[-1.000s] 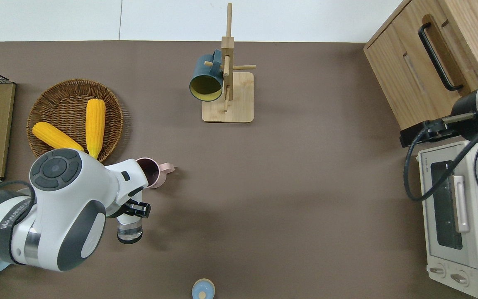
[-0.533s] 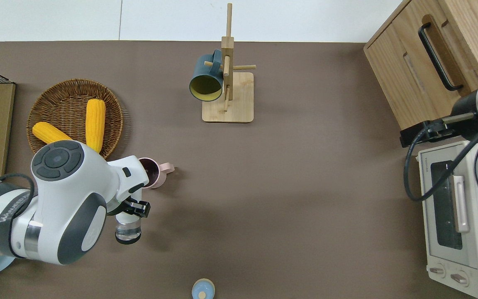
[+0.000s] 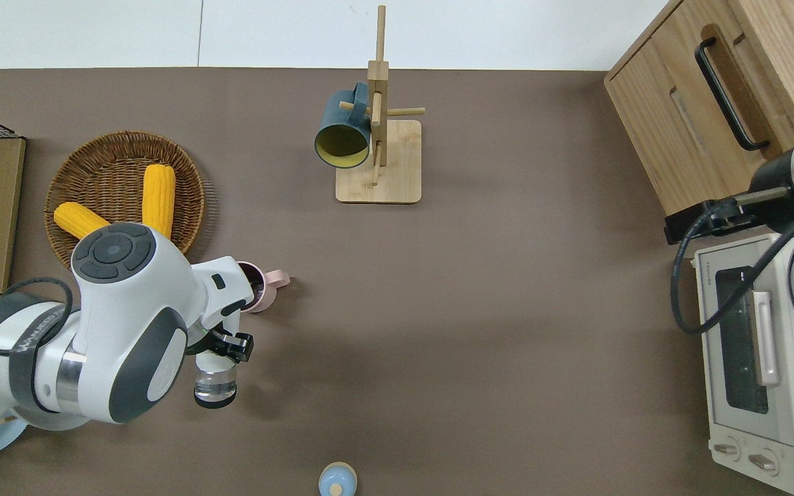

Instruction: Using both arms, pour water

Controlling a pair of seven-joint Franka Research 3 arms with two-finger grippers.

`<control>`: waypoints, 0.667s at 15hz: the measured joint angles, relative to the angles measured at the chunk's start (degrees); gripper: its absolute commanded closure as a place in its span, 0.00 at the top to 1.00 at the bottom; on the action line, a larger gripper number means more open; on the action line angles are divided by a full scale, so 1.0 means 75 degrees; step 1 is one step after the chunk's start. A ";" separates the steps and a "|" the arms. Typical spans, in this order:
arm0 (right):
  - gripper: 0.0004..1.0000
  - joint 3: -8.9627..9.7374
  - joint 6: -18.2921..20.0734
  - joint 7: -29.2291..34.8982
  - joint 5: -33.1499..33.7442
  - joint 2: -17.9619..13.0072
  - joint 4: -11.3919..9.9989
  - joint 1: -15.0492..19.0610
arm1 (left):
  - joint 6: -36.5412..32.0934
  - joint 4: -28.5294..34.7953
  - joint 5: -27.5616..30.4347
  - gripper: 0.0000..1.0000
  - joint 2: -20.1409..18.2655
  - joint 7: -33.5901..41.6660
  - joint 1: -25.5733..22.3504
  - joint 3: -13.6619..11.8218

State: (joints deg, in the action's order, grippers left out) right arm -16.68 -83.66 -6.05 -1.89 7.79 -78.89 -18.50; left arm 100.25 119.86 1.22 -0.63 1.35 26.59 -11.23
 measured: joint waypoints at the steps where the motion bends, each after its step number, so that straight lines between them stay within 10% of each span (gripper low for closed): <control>1: 0.98 0.0000 0.0000 0.0000 0.0000 0.0000 0.0000 0.0000 | -0.0014 0.0000 0.0000 0.00 0.0003 0.0000 0.0000 0.0000; 10: 0.98 0.0000 0.0000 0.0000 0.0000 0.0000 0.0000 0.0000 | -0.0125 -0.0065 0.0001 0.00 0.0134 0.0006 0.0000 0.0000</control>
State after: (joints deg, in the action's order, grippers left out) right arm -16.68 -83.66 -6.05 -1.89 7.79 -78.89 -18.50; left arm 99.31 119.37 1.23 0.38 1.39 26.59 -11.23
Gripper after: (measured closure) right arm 0.013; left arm 0.366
